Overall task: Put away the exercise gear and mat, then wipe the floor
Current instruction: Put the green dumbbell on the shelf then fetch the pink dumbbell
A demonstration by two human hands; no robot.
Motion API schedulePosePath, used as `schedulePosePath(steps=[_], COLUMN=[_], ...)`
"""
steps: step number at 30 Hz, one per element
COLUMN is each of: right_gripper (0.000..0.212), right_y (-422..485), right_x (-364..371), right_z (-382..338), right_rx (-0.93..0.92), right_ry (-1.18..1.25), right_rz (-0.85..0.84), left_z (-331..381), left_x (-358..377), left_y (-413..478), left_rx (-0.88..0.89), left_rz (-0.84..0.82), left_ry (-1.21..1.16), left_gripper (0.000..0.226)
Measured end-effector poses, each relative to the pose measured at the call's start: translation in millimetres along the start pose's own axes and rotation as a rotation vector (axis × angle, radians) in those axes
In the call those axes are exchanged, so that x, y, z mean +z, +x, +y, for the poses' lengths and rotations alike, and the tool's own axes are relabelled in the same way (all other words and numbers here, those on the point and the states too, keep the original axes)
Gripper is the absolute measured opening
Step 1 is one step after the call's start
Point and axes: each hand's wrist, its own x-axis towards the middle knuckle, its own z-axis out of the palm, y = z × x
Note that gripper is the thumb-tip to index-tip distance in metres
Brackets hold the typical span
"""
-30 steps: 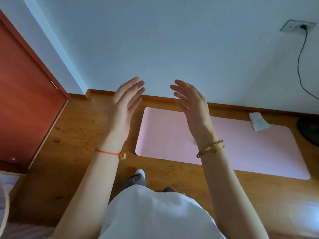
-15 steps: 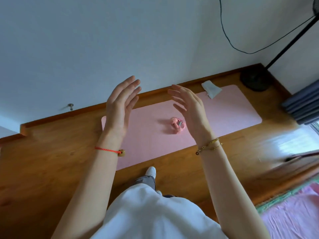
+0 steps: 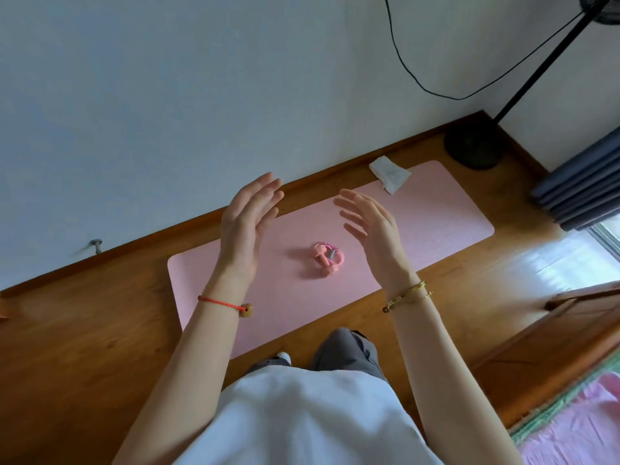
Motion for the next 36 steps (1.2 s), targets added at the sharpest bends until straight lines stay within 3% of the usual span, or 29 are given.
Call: schedulePosePath(steps=[12,19,28,36], right_gripper=[0.031,0.035,0.028,0.018], right_y=[153,225,314,405], right_x=[-117,-149,-144,-141], right_z=[-11,22,142,315], right_rx=[0.147,0.279,0.454,0.583], right_ry=[-0.211,-0.316,-0.426,-0.583], right_rz=[-0.204,-0.281,-0.331,-0.354], left_z=[-70,-129,-251,-433], left_x=[124,150,115,74], left_y=[89,134,209,272], left_rx=[-0.081,-0.173,-0.326,-0.461], left_rz=[0.258,0.374,0.386,0.416], left_ry=[-0.108,-0.077,-0.059,0.002], left_gripper=[0.037,0.033,0.032,0.028])
